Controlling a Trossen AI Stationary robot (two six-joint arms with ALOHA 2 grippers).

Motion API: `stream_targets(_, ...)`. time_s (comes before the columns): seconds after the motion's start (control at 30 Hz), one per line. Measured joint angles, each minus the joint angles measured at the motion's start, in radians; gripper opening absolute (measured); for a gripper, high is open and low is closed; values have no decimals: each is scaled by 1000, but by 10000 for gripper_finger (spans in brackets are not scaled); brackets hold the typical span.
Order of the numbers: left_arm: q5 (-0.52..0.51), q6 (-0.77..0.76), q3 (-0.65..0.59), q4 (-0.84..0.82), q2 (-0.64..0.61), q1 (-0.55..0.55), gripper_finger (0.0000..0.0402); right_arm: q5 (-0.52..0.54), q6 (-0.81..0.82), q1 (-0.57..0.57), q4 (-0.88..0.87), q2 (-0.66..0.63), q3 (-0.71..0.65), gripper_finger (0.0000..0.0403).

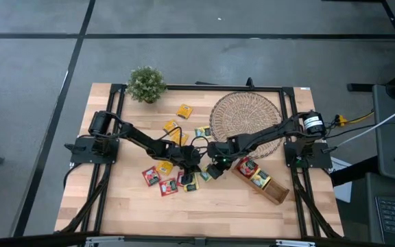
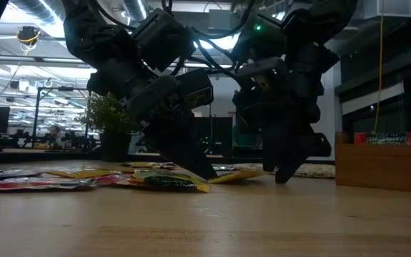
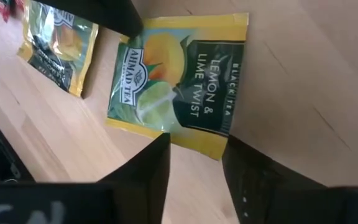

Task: Pick & Place Tea
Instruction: Put the middle yellow tea bag into the middle slot of the wooden organizer

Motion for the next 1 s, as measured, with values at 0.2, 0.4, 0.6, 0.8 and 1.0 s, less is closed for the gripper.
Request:
stream_targets(0.2,-1,0,0,-4,0,0,3,32,-22,0,10,2,0,89)
stream_targets(0.4,0,0,1,-7,-1,0,2,44,-46,1,16,2,0,51)
stream_targets(0.6,28,-1,2,-17,-2,1,18,46,-55,0,17,2,0,6)
stream_targets(0.8,109,17,3,-28,-7,3,51,47,-56,0,19,2,0,5)
stream_targets(1.0,202,11,-3,-120,-83,26,79,45,-65,3,-5,-12,10,4)
